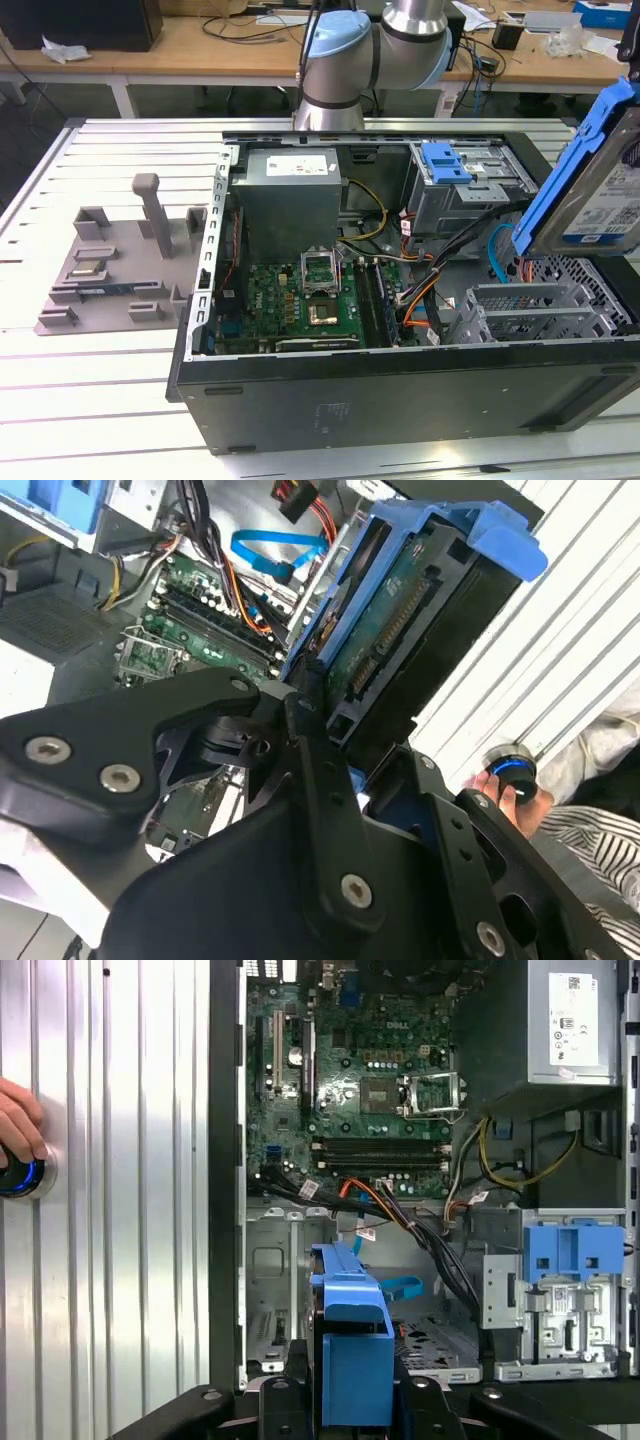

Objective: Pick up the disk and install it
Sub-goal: 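Pick up the disk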

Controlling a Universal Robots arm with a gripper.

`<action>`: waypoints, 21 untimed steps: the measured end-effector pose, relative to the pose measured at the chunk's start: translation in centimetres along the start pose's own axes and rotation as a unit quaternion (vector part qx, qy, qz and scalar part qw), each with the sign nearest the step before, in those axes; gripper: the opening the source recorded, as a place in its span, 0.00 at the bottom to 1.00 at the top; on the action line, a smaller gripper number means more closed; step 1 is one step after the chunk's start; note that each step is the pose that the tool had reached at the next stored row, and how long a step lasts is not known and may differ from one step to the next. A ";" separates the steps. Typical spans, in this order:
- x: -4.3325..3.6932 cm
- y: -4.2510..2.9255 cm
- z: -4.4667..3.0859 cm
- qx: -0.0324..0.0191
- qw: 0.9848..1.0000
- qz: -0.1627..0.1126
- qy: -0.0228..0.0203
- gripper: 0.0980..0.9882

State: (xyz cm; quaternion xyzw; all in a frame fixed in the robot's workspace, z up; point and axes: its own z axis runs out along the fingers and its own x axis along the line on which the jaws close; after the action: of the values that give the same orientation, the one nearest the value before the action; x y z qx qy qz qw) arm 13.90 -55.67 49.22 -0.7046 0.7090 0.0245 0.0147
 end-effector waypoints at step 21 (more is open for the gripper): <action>-0.17 1.27 2.03 0.001 1.000 0.024 0.015 0.30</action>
State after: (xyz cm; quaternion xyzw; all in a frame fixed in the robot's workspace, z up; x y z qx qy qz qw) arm 12.61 -55.38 47.22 -0.6879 0.7256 0.0130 0.0042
